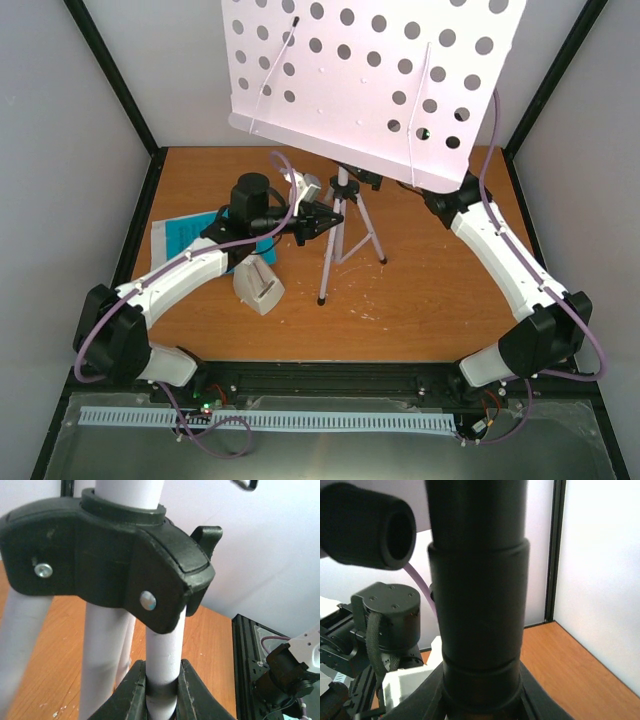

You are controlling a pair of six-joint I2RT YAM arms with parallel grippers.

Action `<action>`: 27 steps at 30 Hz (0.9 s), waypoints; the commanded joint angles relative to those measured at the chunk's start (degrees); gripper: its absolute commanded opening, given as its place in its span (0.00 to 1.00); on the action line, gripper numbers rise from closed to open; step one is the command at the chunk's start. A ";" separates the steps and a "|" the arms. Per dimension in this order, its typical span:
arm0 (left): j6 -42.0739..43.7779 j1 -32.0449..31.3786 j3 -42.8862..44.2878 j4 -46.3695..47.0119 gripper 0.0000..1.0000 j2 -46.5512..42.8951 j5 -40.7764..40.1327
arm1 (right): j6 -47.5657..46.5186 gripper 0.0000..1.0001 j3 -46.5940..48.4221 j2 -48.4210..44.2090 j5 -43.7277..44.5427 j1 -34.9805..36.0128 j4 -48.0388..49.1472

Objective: Pack up the instrument practice props

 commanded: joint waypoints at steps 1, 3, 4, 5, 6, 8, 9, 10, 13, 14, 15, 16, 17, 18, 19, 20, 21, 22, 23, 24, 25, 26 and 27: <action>-4.34 0.43 7.26 14.63 0.00 -4.34 -0.03 | -0.29 0.03 -0.81 -2.60 -3.28 2.29 -1.96; -4.59 0.43 7.29 15.41 0.00 -4.63 -0.26 | -0.21 0.03 -1.21 -2.87 -3.23 2.53 -1.94; -4.55 0.40 7.33 15.69 0.00 -4.72 -0.43 | -0.20 0.03 -1.43 -3.04 -3.12 2.66 -1.98; -4.51 0.43 7.36 15.87 0.00 -4.77 -0.54 | -0.28 0.03 -1.69 -3.21 -2.93 2.81 -2.03; -4.51 0.43 7.44 16.27 0.00 -4.81 -0.62 | -0.33 0.03 -1.90 -3.36 -2.77 3.00 -2.07; -4.46 0.43 7.74 17.10 0.00 -4.88 -0.69 | -0.27 0.03 -2.55 -3.95 -2.50 3.27 -2.12; -4.49 0.43 7.77 17.70 0.00 -4.91 -0.79 | -0.10 0.03 -2.95 -4.24 -2.35 3.38 -1.98; -4.51 0.43 7.70 18.51 0.00 -5.00 -1.13 | 0.20 0.03 -3.56 -4.61 -2.10 3.53 -1.67; -4.05 0.45 6.51 21.67 0.00 -4.95 -2.05 | 1.22 0.03 -5.86 -5.75 -1.31 4.09 0.10; -3.92 0.44 5.81 22.87 0.00 -4.80 -2.33 | 1.48 0.03 -7.01 -6.38 -0.58 4.36 0.94; -3.79 0.46 5.27 23.76 0.00 -4.52 -2.40 | 1.53 0.03 -8.15 -7.06 0.19 4.58 1.65; -3.43 0.38 4.85 23.93 0.00 -4.06 -2.40 | 1.55 0.03 -9.40 -7.80 1.30 4.82 2.34; -3.09 0.35 4.48 23.96 0.00 -3.58 -2.51 | 1.60 0.03 -10.47 -8.46 2.12 5.02 2.81; -2.89 0.28 3.88 23.93 0.00 -3.14 -2.68 | 1.56 0.03 -11.35 -9.21 2.83 5.18 3.17; -2.64 0.26 3.19 23.96 0.00 -2.67 -2.88 | 1.68 0.03 -12.35 -9.92 3.49 5.21 3.74; -2.44 0.26 2.59 23.96 0.00 -2.17 -3.04 | 1.72 0.03 -13.38 -10.64 4.22 5.22 4.50; -2.34 0.26 2.01 24.02 0.00 -1.70 -3.10 | 1.85 0.03 -14.55 -11.47 5.05 5.31 5.40; -2.25 0.26 1.56 23.98 0.00 -1.23 -3.04 | 2.01 0.03 -15.58 -12.47 5.94 5.27 6.08; -1.96 0.14 1.08 23.96 0.00 -0.72 -2.94 | 2.10 0.03 -16.59 -13.19 6.64 5.33 7.03; -1.61 -0.10 0.68 24.05 0.00 -0.24 -3.05 | 2.39 0.03 -17.74 -13.95 7.35 5.38 8.09; -1.16 -0.31 0.19 24.17 0.00 0.20 -3.24 | 2.69 0.03 -18.76 -14.60 7.99 5.49 9.05; -0.89 -0.49 -0.32 24.59 0.00 0.66 -3.28 | 3.00 0.03 -19.84 -15.22 8.42 5.62 10.14; -0.74 -0.60 -0.77 25.15 0.00 1.25 -3.22 | 3.37 0.03 -20.79 -15.75 8.84 5.71 10.98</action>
